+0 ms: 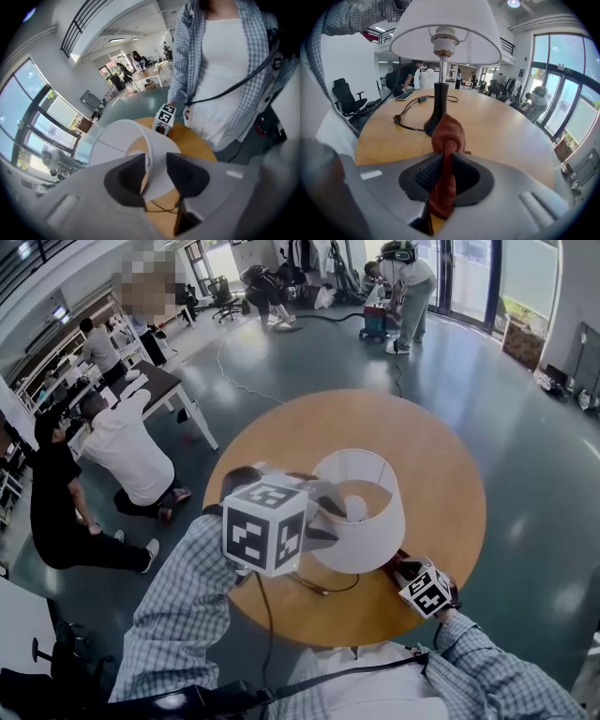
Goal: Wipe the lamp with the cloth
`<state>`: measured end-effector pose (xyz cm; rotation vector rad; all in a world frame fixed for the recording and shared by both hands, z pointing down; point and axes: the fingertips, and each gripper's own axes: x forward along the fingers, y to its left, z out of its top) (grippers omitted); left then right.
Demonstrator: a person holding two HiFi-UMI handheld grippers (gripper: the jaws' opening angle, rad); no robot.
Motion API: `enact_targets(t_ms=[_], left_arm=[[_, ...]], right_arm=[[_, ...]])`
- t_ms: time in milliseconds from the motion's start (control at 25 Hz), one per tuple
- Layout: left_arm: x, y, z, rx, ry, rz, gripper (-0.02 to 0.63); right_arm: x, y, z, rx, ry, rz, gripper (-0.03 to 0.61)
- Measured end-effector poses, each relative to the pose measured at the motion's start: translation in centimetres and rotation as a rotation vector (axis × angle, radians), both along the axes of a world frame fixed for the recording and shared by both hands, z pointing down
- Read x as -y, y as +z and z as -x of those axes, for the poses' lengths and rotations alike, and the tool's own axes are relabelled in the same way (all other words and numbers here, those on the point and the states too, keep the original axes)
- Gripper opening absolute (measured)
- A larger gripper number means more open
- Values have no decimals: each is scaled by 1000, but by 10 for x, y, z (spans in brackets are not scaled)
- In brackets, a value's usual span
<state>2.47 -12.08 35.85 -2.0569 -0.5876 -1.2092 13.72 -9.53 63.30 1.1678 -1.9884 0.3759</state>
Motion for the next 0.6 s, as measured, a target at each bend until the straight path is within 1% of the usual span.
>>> enact_targets(t_ms=[120, 200, 280, 360, 480, 600], left_arm=[[-2, -1, 0, 3, 9, 8, 132], [-3, -2, 0, -15, 0, 33, 114], [1, -5, 0, -42, -43, 73, 82], [9, -7, 1, -67, -90, 109, 77], [22, -10, 7, -103, -133, 142, 77], [33, -13, 18, -147, -194, 171, 77]], right_arm=[[-1, 0, -2, -2, 2, 1, 63], [-1, 0, -2, -2, 7, 2, 63], [0, 1, -3, -2, 10, 2, 63], [2, 1, -4, -4, 11, 2, 63], [6, 1, -7, -2, 21, 1, 63], [10, 1, -12, 28, 66, -14, 63]])
